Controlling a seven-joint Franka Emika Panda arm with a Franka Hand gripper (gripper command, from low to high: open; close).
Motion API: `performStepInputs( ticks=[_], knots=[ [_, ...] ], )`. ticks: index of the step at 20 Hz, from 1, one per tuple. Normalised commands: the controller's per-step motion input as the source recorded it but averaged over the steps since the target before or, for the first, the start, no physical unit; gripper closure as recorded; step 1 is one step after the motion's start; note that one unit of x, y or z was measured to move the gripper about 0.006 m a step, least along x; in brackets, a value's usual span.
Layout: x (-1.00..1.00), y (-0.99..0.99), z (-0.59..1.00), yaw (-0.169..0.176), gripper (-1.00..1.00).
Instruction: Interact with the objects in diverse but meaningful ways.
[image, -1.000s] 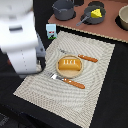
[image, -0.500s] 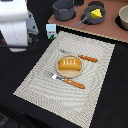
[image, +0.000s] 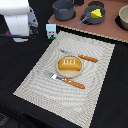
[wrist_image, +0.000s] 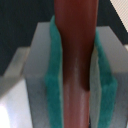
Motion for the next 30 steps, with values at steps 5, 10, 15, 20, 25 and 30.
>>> performStepInputs(
  ticks=[5,10,15,20,25,30],
  knots=[
    [-0.46,0.33,-0.58,0.0,1.0],
    [-0.38,0.29,-0.61,0.001,1.0],
    [-0.06,0.16,-0.61,0.021,1.0],
    [0.0,0.05,-0.61,0.013,1.0],
    [0.12,0.04,-0.52,0.0,1.0],
    [0.09,0.05,-0.51,0.0,1.0]
  ],
)
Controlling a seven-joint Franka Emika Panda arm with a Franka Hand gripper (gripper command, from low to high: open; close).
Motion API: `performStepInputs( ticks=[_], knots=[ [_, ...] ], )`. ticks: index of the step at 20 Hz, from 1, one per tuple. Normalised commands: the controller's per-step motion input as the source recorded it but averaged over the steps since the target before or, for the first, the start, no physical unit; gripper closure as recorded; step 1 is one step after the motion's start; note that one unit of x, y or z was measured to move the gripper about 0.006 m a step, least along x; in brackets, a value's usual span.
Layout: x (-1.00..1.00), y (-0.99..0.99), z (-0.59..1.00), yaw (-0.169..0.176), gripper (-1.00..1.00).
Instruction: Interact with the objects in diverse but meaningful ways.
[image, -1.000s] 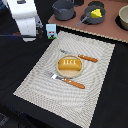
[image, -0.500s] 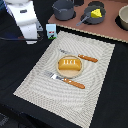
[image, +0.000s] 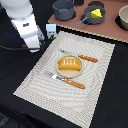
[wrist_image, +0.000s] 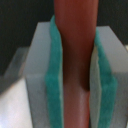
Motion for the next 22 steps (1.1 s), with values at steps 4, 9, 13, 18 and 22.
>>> performStepInputs(
  ticks=[4,9,13,18,22],
  knots=[
    [0.09,0.09,-0.36,-0.003,-1.0],
    [0.11,0.36,0.11,-0.051,-1.0],
    [0.07,0.49,0.78,-0.082,-1.0],
    [0.09,0.64,1.0,-0.117,-1.0],
    [0.05,0.63,0.98,-0.171,-1.0]
  ],
)
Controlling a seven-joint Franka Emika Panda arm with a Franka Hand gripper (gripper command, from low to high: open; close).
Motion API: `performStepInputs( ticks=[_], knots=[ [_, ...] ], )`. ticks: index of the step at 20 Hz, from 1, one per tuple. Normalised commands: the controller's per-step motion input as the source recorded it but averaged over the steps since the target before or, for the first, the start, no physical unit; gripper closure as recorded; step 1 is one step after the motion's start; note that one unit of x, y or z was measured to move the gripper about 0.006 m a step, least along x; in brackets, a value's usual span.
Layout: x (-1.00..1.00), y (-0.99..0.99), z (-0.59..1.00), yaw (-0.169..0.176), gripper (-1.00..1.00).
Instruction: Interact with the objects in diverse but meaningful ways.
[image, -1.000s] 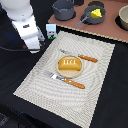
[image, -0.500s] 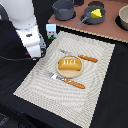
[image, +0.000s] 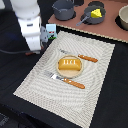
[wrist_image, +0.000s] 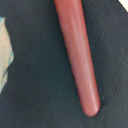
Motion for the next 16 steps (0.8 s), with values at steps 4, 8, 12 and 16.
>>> performStepInputs(
  ticks=[4,8,12,16],
  knots=[
    [0.09,0.53,0.67,-0.214,-1.0],
    [0.1,0.34,0.32,-0.262,-1.0],
    [0.13,0.27,0.27,-0.268,-1.0],
    [0.18,0.19,0.14,-0.275,-1.0]
  ],
)
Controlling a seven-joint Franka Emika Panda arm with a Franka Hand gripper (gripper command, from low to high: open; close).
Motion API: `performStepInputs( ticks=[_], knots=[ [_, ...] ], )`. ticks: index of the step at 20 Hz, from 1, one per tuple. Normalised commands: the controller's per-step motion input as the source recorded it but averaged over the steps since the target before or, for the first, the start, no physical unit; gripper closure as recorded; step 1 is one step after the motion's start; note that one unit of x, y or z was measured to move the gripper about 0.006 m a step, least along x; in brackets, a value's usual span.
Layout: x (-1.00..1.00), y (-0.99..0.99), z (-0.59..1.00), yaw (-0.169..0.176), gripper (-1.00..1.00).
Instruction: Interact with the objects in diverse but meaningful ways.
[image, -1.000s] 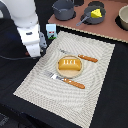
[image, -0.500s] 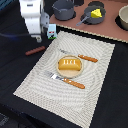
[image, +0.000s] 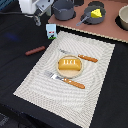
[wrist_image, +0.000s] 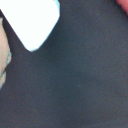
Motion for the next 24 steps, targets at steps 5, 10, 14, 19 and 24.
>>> performStepInputs(
  ticks=[5,10,14,19,24],
  knots=[
    [0.18,0.16,0.09,-0.277,-1.0],
    [0.09,0.05,-0.02,-0.087,-1.0],
    [0.17,0.06,-0.17,-0.014,-1.0],
    [0.35,0.18,-0.12,0.0,-1.0],
    [0.45,0.19,-0.1,0.0,-1.0]
  ],
)
